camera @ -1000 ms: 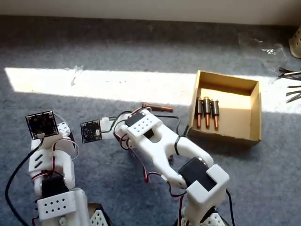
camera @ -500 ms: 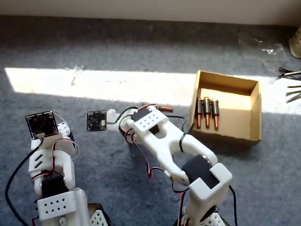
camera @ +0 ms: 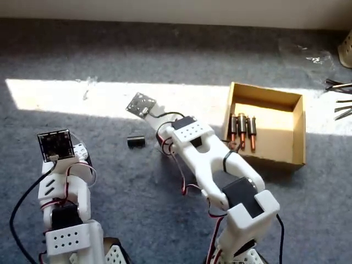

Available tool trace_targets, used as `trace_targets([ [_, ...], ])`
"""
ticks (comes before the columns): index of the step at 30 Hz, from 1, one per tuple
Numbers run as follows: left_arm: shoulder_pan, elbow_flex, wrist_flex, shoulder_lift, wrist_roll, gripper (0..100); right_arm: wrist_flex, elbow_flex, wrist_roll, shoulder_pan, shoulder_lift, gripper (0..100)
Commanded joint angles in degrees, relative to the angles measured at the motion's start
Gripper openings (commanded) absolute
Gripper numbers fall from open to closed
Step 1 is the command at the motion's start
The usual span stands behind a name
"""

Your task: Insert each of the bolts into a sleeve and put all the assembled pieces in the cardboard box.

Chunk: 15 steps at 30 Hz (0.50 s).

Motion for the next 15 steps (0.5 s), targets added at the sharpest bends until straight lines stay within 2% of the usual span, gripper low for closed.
trace_targets([
  [1, 3.74, -0.48, -1.05, -0.66, -2.55, 2, 2.95, -2.24, -4.92, 1.19, -8.66, 0.9],
  [6, 7.43, 0.66, -1.14, -0.66, -8.00, 1, 11.03, -2.24, -8.44, 1.19, -18.68, 0.9],
  [15, 7.69, 0.92, -1.14, -0.66, -8.00, 1, 16.31, 2.15, -8.26, 1.27, -36.26, 0.9],
])
